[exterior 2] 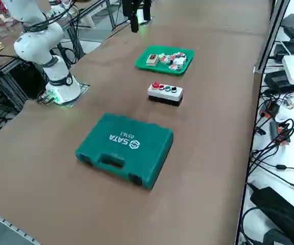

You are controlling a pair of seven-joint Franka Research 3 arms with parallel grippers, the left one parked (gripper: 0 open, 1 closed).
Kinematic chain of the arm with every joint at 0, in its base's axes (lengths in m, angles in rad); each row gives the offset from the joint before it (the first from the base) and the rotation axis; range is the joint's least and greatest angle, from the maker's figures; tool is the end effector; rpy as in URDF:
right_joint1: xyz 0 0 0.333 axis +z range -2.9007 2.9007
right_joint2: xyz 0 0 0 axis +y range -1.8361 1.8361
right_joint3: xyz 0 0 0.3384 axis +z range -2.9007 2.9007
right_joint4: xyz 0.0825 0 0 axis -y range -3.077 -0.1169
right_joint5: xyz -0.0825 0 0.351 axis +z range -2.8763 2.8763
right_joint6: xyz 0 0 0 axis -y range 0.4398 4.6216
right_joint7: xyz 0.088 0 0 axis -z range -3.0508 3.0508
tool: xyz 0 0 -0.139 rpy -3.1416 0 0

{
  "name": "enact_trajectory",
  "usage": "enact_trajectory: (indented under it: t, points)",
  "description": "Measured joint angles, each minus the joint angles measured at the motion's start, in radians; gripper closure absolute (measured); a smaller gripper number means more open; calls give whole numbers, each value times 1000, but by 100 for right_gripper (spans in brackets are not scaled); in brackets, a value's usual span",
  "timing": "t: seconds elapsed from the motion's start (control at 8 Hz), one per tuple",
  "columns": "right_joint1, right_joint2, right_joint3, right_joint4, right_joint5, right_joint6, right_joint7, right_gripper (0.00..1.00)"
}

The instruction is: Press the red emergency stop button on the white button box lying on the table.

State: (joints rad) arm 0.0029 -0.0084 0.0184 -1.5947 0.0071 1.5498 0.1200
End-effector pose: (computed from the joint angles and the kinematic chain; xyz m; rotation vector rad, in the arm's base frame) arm 0.5146 0.0120 0.6070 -3.1329 0.1547 0.0579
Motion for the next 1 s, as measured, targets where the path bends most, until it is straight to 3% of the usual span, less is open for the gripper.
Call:
enact_trajectory:
  t: [1.0]
  points:
    - [1, -1, 0, 2, 0, -17, 0, 0]
